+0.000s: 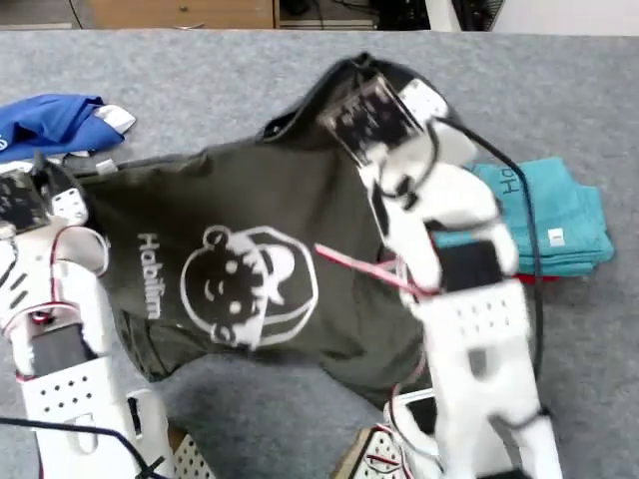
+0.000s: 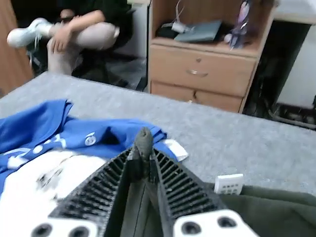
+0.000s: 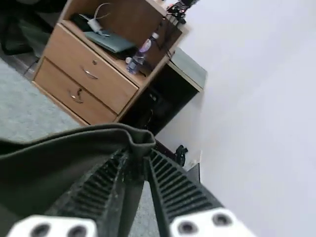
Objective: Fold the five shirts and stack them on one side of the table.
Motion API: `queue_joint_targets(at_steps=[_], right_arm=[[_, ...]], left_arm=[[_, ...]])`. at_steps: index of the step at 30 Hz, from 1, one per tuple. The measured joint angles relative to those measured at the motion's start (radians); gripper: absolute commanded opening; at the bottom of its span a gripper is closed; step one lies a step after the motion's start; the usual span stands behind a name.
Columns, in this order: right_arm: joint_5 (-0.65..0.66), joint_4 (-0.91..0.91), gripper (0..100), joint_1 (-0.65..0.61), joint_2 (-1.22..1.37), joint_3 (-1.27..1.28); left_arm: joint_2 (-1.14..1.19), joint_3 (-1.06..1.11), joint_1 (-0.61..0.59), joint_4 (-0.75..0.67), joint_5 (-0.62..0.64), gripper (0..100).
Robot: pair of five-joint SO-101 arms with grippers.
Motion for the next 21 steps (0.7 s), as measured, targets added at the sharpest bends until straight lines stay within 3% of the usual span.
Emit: queue_joint_targets(at_steps=[4, 7, 13, 21], right_arm=[[-0.061, -0.126, 0.5, 0.028, 0.189, -0.057], [-0.114, -0.124, 0.5, 0.048, 0.342, -0.187], [-0.175, -0.006, 0.5, 0.054, 0.651, -0.522], [-0.176, 0.074, 0.4, 0.054, 0.999, -0.895]], left_arm=[[0.0, 0.106, 0.029, -0.219, -0.002, 2], [0.021, 0.11, 0.034, -0.29, 0.0, 2], [0.219, 0.023, 0.034, -0.308, 0.0, 2], [0.634, -0.282, 0.035, -0.308, 0.005, 2]])
